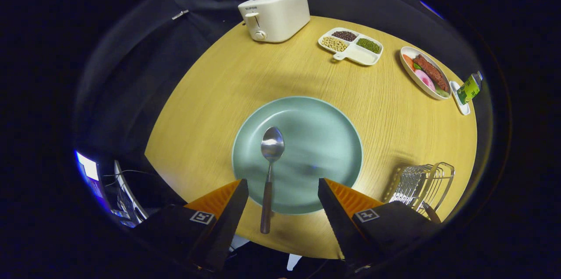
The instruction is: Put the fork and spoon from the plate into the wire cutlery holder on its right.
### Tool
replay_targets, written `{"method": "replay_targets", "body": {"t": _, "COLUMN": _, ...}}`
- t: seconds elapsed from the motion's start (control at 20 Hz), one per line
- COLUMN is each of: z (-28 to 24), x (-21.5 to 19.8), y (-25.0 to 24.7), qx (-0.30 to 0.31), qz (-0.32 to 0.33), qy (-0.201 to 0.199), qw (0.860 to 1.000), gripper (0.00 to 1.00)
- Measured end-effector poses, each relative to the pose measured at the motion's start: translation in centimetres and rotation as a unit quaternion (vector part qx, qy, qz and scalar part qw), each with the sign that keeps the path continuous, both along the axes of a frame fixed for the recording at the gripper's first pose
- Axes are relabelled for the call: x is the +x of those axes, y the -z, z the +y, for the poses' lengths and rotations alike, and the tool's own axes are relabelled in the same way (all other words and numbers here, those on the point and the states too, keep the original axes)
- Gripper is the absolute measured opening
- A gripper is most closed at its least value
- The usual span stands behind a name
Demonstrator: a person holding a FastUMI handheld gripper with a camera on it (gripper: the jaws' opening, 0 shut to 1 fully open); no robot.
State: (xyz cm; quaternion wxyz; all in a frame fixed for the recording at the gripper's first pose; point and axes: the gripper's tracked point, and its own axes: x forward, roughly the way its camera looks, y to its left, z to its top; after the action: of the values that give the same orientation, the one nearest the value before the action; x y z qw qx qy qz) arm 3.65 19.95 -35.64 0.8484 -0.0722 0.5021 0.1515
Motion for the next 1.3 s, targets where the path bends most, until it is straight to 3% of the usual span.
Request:
{"method": "replay_targets", "body": {"t": 0.2, "z": 0.4, "x": 0.1, "y": 2.3, "qx": -0.03, "qz": 0.01, "qy": -0.001, "qw": 1.0, "gripper": 1.0}}
{"method": "replay_targets", "body": {"t": 0.4, "z": -0.2, "x": 0.3, "y": 4.3, "qx": -0.049, "qz": 0.028, "qy": 0.025, "qw": 0.998, "gripper": 1.0}}
{"method": "replay_targets", "body": {"t": 0.6, "z": -0.5, "x": -0.1, "y": 4.8, "qx": -0.083, "qz": 0.024, "qy": 0.004, "qw": 0.996, "gripper": 0.98}}
{"method": "replay_targets", "body": {"t": 0.75, "z": 0.1, "x": -0.9, "y": 5.6, "qx": -0.081, "qz": 0.044, "qy": -0.002, "qw": 0.996, "gripper": 0.65}}
{"method": "replay_targets", "body": {"t": 0.8, "z": 0.0, "x": -1.1, "y": 6.0, "qx": -0.083, "qz": 0.054, "qy": -0.002, "qw": 0.995, "gripper": 0.61}}
{"method": "replay_targets", "body": {"t": 0.9, "z": -0.5, "x": -1.3, "y": 6.4, "qx": -0.089, "qz": 0.066, "qy": -0.001, "qw": 0.994, "gripper": 0.4}}
{"method": "replay_targets", "body": {"t": 0.95, "z": -0.5, "x": -1.4, "y": 6.5, "qx": -0.086, "qz": 0.069, "qy": -0.001, "qw": 0.994, "gripper": 0.25}}
{"method": "replay_targets", "body": {"t": 1.3, "z": -0.4, "x": -1.7, "y": 6.8, "qx": -0.054, "qz": 0.094, "qy": -0.016, "qw": 0.994, "gripper": 0.11}}
